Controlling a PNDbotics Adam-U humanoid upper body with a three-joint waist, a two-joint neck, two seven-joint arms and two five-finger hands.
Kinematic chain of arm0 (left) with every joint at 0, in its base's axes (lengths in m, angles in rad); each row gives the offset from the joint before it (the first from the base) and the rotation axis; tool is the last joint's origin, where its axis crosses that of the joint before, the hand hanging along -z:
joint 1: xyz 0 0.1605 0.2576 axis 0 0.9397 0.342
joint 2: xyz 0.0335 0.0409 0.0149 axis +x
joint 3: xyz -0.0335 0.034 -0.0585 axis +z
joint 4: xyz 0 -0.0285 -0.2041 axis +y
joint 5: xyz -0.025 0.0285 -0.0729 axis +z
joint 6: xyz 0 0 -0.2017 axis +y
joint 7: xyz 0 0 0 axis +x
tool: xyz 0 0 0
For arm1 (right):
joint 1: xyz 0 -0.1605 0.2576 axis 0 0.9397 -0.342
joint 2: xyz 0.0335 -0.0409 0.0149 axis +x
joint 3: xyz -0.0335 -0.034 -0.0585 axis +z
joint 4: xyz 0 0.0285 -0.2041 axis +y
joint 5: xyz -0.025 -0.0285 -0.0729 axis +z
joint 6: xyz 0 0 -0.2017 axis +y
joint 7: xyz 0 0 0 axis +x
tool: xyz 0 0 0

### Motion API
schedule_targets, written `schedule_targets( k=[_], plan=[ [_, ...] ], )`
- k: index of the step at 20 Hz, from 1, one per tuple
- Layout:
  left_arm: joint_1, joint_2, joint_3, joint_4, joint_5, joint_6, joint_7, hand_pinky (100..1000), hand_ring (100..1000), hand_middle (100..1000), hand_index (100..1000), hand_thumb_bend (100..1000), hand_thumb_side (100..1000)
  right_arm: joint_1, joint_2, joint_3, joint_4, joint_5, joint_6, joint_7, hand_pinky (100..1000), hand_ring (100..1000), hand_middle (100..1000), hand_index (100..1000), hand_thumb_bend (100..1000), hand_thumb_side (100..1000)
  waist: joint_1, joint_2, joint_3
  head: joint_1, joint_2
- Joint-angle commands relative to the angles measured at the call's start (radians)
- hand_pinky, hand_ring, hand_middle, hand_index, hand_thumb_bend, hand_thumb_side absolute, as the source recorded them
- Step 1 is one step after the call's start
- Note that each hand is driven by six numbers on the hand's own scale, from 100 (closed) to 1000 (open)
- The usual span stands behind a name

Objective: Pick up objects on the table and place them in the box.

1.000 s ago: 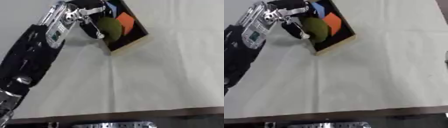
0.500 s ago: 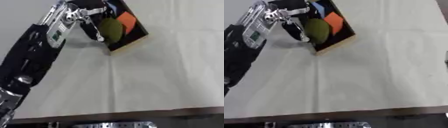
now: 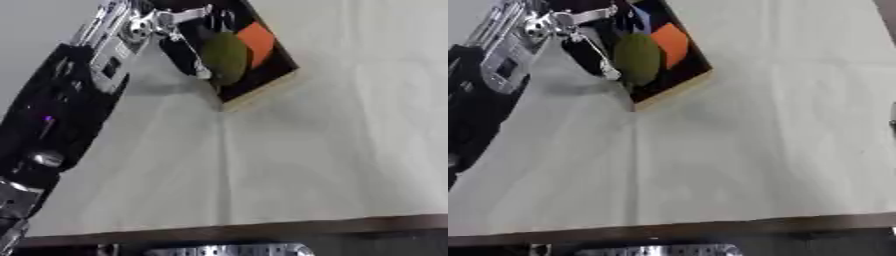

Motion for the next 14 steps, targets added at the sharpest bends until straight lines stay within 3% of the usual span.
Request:
schedule_targets(
  k=[1,9,14],
  plan=[
    [-0.032,0.031,0.030,-0.066,0.009,0.017,0.009,817,772,745,872,543,263,-0.005,-0.015,-0.007,-0.015,-0.004,0.000,-0.001,873,813,667,889,100,628,-0.005,-0.027,0.002,-0.003,0.005],
    [-0.044,0.049,0.081,-0.189,0.015,0.061,0.021,802,753,722,856,494,258,0.000,-0.019,-0.009,-0.015,-0.005,-0.003,-0.004,873,813,666,888,100,626,-0.011,-0.034,0.008,-0.010,0.005],
    [-0.045,0.095,0.134,-0.325,0.085,0.103,0.073,795,739,698,844,345,279,0.003,-0.034,-0.018,-0.015,-0.002,-0.013,-0.013,872,812,668,886,100,623,-0.016,-0.039,0.017,-0.013,0.005]
  ],
)
